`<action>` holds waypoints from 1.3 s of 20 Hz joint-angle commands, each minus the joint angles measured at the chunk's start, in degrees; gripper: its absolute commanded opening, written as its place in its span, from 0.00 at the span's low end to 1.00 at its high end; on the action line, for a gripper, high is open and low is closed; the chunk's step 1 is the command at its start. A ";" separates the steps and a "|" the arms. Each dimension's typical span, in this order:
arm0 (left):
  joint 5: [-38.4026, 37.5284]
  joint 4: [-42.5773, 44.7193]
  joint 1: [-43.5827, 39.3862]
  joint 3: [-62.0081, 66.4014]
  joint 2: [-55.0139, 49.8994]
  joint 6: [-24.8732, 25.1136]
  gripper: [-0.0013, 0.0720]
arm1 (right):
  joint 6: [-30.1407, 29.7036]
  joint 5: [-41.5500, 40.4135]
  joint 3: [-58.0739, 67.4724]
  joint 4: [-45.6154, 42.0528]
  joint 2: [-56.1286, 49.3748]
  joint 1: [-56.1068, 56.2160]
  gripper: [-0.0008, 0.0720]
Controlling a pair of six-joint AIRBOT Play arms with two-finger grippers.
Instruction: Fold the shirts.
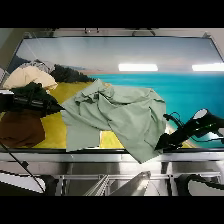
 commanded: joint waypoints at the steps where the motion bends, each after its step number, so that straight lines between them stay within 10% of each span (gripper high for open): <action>1: -0.09 -0.33 -0.61 -0.33 -0.07 1.31 0.06 | 0.26 -5.31 -0.17 -1.07 0.02 5.31 0.67; 3: -0.22 -0.31 -0.59 -0.33 -0.07 1.31 0.06 | 0.22 -6.05 -0.15 0.00 0.02 7.43 0.31; 6: -2.21 -1.95 0.20 -0.33 -0.04 1.31 0.06 | 0.20 -0.33 -0.13 1.70 0.42 7.87 0.04; 13: -19.85 -44.76 1.79 -0.24 7.78 4.28 0.05 | -3.91 15.69 17.05 39.89 19.58 2.91 0.04; 18: -15.39 -76.46 1.79 11.04 16.48 4.02 0.05 | 1.27 -4.24 39.87 57.02 24.28 -20.37 0.04; 22: -6.05 -56.48 0.79 19.39 20.06 -7.93 0.05 | 25.00 -1.62 40.24 38.86 23.45 -27.15 0.04; 26: -12.98 -37.00 -3.19 23.23 20.92 -17.64 0.05 | 26.23 14.86 39.54 20.72 23.50 -21.64 0.04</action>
